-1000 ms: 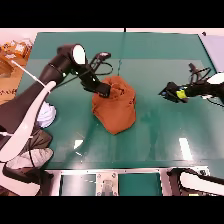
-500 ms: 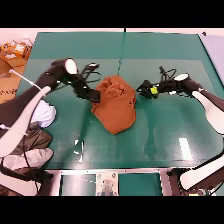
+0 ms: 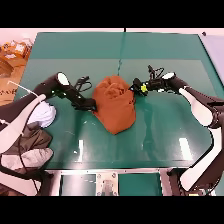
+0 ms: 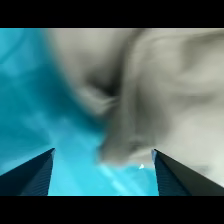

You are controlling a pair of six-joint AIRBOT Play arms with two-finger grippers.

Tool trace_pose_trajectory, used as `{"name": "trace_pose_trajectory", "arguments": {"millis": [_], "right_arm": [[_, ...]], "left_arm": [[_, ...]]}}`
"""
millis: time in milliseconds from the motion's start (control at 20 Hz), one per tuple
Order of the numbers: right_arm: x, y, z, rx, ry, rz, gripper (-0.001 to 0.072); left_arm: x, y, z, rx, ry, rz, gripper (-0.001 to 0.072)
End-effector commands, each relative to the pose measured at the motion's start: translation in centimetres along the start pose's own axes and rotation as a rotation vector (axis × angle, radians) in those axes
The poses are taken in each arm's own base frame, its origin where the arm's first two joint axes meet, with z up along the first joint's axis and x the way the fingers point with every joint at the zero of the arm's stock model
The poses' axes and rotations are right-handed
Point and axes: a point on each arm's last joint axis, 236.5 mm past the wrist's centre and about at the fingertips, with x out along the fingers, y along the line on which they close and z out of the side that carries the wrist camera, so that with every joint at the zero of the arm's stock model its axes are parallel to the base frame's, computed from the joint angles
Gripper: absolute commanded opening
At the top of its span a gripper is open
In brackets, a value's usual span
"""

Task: Fold the shirts.

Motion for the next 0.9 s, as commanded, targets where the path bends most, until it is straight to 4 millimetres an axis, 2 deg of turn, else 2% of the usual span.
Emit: {"name": "trace_pose_trajectory", "arguments": {"millis": [0, 50, 100, 150, 250, 300, 400, 500, 600, 750, 850], "right_arm": [[-0.1, -0.1, 0.5, 0.004, -0.009, 0.005, 0.0012], [-0.2, -0.2, 0.6, 0.006, -0.012, 0.005, 0.0012], [-0.5, -0.2, 0.8, 0.005, -0.019, 0.005, 0.0011], [-0.9, -0.3, 1.1, 0.005, -0.028, 0.006, 0.0010], [-3.1, 0.2, 2.2, 0.002, -0.051, 0.022, 0.0009], [-5.1, 0.7, 3.0, -0.004, -0.070, 0.037, 0.0009], [-10.2, 2.3, 4.5, -0.032, -0.128, 0.066, 0.0009], [-16.5, 4.7, 5.8, -0.082, -0.232, 0.083, 0.0009], [-23.5, 8.1, 5.9, -0.158, -0.351, 0.094, 0.0009], [-33.9, 14.8, 3.5, -0.313, -0.555, 0.098, 0.0010], [-41.1, 19.7, 0.3, -0.438, -0.722, 0.084, 0.0009]], "left_arm": [[1.9, -1.3, 0.0, 0.034, -0.029, -0.019, 0.0648], [1.8, -1.1, 0.0, 0.036, -0.031, -0.014, 0.0377], [1.7, -0.7, 0.2, 0.034, -0.038, -0.006, 0.0035], [1.4, -0.3, 0.4, 0.021, -0.046, -0.002, 0.0032], [0.0, 0.0, 0.6, -0.002, -0.043, -0.001, 0.0031], [-1.4, -0.2, 0.9, 0.006, -0.056, -0.002, 0.0031], [-5.9, -1.4, 2.6, 0.042, -0.148, 0.006, 0.0031], [-12.4, -4.0, 4.5, 0.099, -0.303, 0.019, 0.0031], [-19.8, -8.3, 5.5, 0.181, -0.480, 0.022, 0.0031], [-30.9, -15.8, 4.1, 0.289, -0.743, -0.016, 0.0031], [-37.4, -19.7, 1.7, 0.353, -0.894, -0.016, 0.0031]]}}
